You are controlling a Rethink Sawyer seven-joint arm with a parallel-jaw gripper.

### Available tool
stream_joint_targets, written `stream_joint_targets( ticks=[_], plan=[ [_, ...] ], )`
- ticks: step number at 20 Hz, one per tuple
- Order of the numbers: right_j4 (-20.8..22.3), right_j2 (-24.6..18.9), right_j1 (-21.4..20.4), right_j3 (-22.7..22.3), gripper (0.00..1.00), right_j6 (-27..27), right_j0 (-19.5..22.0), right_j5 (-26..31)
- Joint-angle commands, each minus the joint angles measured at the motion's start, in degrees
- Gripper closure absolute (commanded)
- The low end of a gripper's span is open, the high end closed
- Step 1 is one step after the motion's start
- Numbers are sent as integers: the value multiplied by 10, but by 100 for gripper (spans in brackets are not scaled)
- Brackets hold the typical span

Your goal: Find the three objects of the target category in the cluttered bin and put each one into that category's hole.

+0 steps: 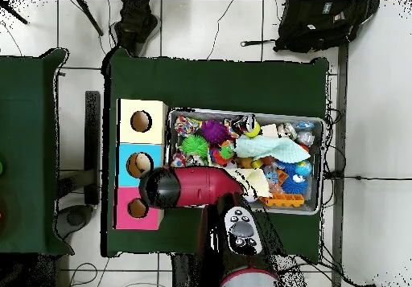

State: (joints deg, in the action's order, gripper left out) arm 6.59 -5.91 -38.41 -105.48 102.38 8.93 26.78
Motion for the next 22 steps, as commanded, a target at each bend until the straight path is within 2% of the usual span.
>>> stream_joint_targets(
  ticks=[1, 11, 16, 19, 22],
  plan=[
    [-23, -13, -19, -16, 100, 85, -11, 27],
    [-40, 7, -38, -7, 100, 98, -33, 75],
    [-41, -7, -37, -18, 100, 84, -23, 60],
    [-37, -12, -20, 0, 100, 68, -13, 60],
    [-35, -17, -18, -1, 100, 56, -5, 59]
  ],
)
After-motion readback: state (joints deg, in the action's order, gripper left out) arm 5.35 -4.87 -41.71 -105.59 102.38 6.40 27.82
